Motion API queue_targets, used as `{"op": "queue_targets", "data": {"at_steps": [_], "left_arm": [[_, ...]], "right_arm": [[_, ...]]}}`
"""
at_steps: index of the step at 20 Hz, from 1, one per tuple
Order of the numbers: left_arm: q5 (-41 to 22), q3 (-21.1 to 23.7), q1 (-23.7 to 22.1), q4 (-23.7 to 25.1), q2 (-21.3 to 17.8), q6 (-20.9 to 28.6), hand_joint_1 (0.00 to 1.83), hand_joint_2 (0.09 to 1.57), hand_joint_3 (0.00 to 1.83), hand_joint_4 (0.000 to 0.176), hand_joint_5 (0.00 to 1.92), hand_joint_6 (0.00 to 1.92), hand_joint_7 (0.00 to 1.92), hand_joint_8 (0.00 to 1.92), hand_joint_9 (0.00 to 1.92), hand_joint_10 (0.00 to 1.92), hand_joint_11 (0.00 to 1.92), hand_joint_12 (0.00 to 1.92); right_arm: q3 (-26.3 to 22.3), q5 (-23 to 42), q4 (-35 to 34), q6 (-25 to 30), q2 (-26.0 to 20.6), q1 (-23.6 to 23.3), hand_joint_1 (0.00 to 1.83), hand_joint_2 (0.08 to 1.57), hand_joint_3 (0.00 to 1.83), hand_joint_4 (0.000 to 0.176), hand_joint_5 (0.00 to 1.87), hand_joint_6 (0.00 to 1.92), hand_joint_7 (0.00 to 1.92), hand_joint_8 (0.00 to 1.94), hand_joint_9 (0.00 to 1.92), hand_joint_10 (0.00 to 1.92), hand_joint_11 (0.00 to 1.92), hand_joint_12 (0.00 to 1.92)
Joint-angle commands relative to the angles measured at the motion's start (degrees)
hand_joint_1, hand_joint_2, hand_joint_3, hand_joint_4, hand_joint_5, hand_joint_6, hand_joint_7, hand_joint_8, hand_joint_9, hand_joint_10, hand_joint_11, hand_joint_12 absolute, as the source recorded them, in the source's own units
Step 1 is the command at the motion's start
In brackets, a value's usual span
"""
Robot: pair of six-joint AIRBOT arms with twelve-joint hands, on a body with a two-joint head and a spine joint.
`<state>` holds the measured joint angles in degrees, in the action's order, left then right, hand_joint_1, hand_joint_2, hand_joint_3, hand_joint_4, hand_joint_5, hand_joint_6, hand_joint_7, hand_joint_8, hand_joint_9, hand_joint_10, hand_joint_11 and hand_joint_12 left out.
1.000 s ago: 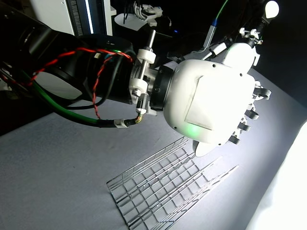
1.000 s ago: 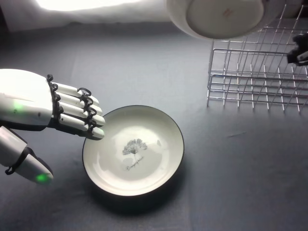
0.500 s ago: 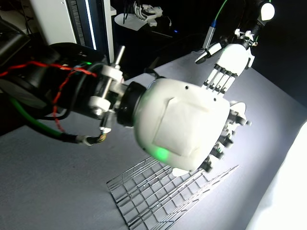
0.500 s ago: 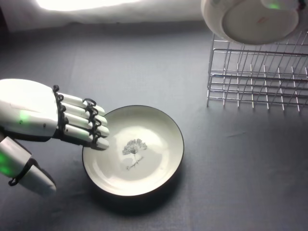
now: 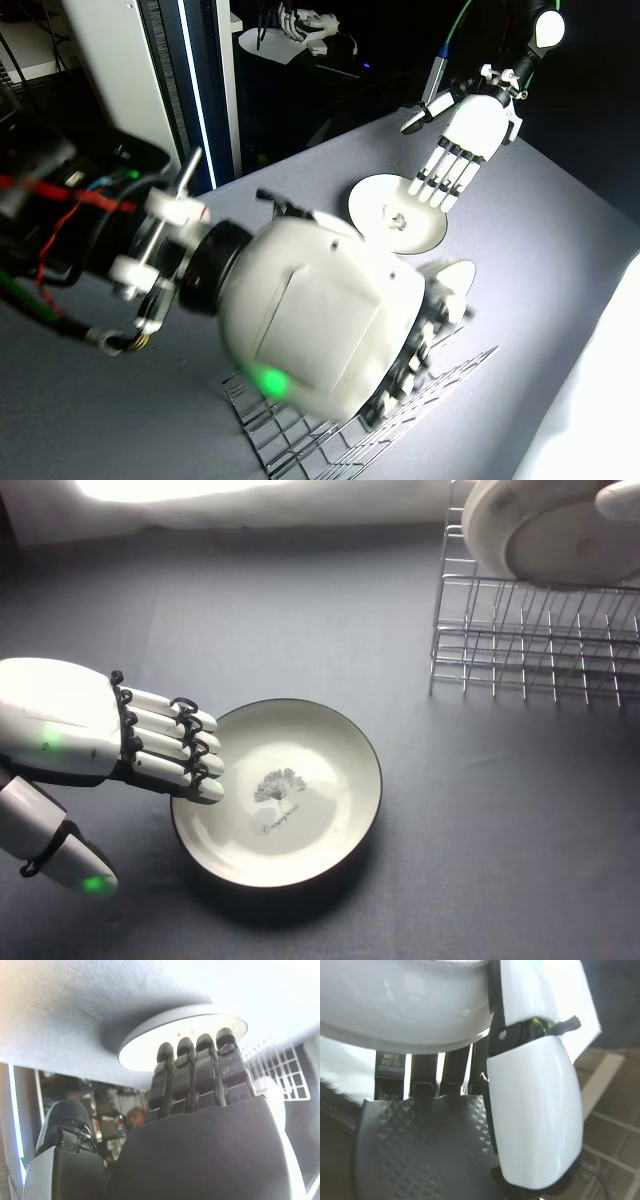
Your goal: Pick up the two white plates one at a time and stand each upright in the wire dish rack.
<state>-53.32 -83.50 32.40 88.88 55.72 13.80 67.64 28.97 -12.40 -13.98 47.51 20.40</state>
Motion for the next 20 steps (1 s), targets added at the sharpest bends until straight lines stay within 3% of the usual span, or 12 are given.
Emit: {"op": "queue_targets", "data": {"at_steps": [1, 5, 8, 12, 15, 17, 20], "left_arm": [[-1.9, 0.0, -0.2, -3.2, 0.1, 0.2, 0.00, 1.15, 0.00, 0.000, 0.21, 0.01, 0.15, 0.01, 0.10, 0.01, 0.06, 0.03], [-1.6, 0.0, 0.2, -3.1, 0.3, 0.2, 0.00, 1.16, 0.00, 0.000, 0.23, 0.01, 0.17, 0.01, 0.12, 0.01, 0.07, 0.04], [-1.5, -0.1, 0.3, -3.0, 0.3, 0.2, 0.00, 1.16, 0.00, 0.000, 0.23, 0.01, 0.17, 0.01, 0.12, 0.01, 0.07, 0.04], [-1.4, -0.2, 0.4, -3.0, 0.4, 0.2, 0.00, 1.17, 0.00, 0.000, 0.24, 0.00, 0.20, 0.00, 0.15, 0.00, 0.08, 0.06], [-1.3, -0.3, 0.8, -3.0, 0.5, 0.2, 0.00, 1.17, 0.00, 0.000, 0.25, 0.00, 0.21, 0.00, 0.15, 0.00, 0.08, 0.06], [-1.2, -0.3, 1.0, -3.0, 0.6, 0.2, 0.00, 1.16, 0.00, 0.000, 0.23, 0.00, 0.19, 0.00, 0.15, 0.00, 0.08, 0.07], [-1.0, -0.4, 1.2, -2.8, 0.6, 0.2, 0.00, 1.16, 0.00, 0.000, 0.21, 0.00, 0.18, 0.00, 0.14, 0.00, 0.07, 0.07]], "right_arm": [[0.6, 9.4, -0.9, 0.6, -0.7, -0.3, 1.40, 1.01, 0.00, 0.000, 1.07, 0.74, 1.31, 0.34, 1.20, 0.78, 1.00, 0.84], [1.7, 10.2, -0.9, 0.6, -0.7, 2.8, 1.41, 1.01, 0.00, 0.000, 1.07, 0.72, 1.37, 0.21, 1.20, 0.79, 1.03, 0.85], [2.3, 10.9, -0.9, 0.6, -0.7, 5.1, 1.41, 1.00, 0.00, 0.000, 1.13, 0.63, 1.31, 0.34, 1.22, 0.74, 1.01, 0.84], [3.1, 11.5, -0.9, 0.3, -0.6, 8.7, 1.41, 1.01, 0.00, 0.000, 1.06, 0.72, 1.29, 0.43, 1.21, 0.74, 1.01, 0.83], [3.7, 13.1, -0.9, 0.2, -0.3, 11.7, 1.41, 1.01, 0.00, 0.000, 1.06, 0.71, 1.32, 0.34, 1.21, 0.77, 1.00, 0.86], [4.1, 13.2, -0.9, 0.0, 0.1, 12.5, 1.41, 1.01, 0.00, 0.000, 1.04, 0.72, 1.30, 0.45, 1.19, 0.77, 0.98, 0.87], [4.2, 13.2, 0.5, -0.3, 0.2, 13.6, 1.40, 1.03, 0.00, 0.000, 1.03, 0.81, 1.28, 0.44, 1.14, 0.84, 0.93, 0.89]]}}
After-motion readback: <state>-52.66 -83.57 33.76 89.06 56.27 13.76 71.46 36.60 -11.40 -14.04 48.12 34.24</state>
